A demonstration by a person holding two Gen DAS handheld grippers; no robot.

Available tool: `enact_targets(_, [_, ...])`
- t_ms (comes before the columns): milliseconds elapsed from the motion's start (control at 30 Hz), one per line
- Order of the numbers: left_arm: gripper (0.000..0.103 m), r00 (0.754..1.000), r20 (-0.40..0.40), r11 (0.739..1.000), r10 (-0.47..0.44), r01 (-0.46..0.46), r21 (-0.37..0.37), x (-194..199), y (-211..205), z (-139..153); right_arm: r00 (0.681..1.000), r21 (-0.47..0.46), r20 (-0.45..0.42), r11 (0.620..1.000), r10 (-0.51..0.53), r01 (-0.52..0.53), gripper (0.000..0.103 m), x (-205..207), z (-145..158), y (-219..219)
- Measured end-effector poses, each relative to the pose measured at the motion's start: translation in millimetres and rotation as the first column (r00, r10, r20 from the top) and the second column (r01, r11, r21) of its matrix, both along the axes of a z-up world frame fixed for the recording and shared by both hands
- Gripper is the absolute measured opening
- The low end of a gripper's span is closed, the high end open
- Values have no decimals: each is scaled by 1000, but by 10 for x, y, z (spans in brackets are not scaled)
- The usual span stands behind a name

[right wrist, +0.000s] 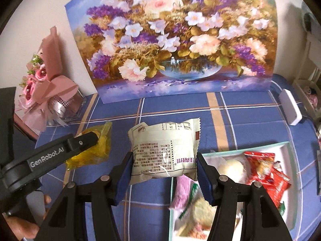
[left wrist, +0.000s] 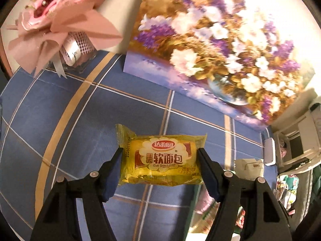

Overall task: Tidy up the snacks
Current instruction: 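Carry the yellow bread pack and white pack over the tray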

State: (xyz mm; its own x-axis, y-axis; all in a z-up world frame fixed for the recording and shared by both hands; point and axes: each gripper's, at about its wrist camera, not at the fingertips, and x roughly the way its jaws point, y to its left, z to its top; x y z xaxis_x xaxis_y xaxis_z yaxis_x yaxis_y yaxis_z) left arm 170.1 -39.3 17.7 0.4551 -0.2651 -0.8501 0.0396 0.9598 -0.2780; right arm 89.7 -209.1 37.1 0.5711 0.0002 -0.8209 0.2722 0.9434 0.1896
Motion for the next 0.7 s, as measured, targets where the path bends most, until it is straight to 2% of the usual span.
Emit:
enact_targets(267, [73,998,35,999,-43,43,-14,-456,-182,215,1000,-5,4,1000,-23,23,62,-427,158,-57])
enact_targets(700, [73,994,52,996,-91,92,-15,-1045,-414,201,997,42,-42,997,-62,64,62,-993,-86,-137])
